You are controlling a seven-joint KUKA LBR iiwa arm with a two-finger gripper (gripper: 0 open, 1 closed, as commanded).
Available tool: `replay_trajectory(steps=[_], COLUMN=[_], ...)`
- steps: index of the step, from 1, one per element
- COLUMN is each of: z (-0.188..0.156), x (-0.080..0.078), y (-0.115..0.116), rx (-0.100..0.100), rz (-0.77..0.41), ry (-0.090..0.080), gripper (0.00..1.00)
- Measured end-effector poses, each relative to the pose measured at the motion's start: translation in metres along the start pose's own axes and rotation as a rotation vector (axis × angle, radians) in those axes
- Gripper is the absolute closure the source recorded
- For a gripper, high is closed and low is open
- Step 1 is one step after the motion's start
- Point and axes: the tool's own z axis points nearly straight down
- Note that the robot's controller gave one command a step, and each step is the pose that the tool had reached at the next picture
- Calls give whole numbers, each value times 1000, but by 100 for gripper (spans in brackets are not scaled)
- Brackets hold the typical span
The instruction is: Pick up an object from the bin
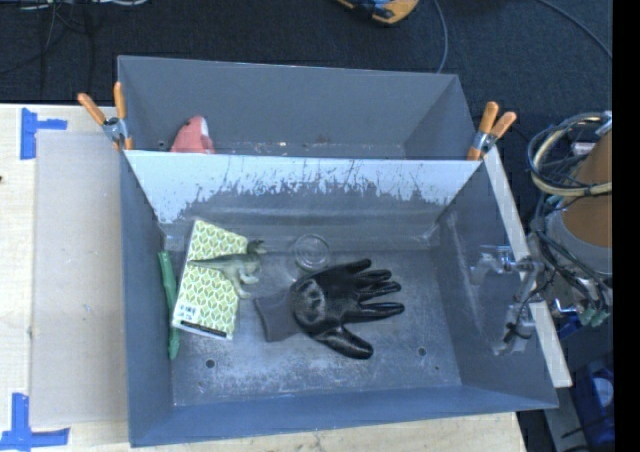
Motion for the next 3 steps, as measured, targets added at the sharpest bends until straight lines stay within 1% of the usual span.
replay_trajectory(steps=[1, 2, 3], z=[81, 157, 155], x=[-33, -55, -79], y=[36, 115, 104], rx=[-1, -3, -2], rz=[-44, -198, 30], ry=[0, 3, 0], gripper=[0, 0, 0])
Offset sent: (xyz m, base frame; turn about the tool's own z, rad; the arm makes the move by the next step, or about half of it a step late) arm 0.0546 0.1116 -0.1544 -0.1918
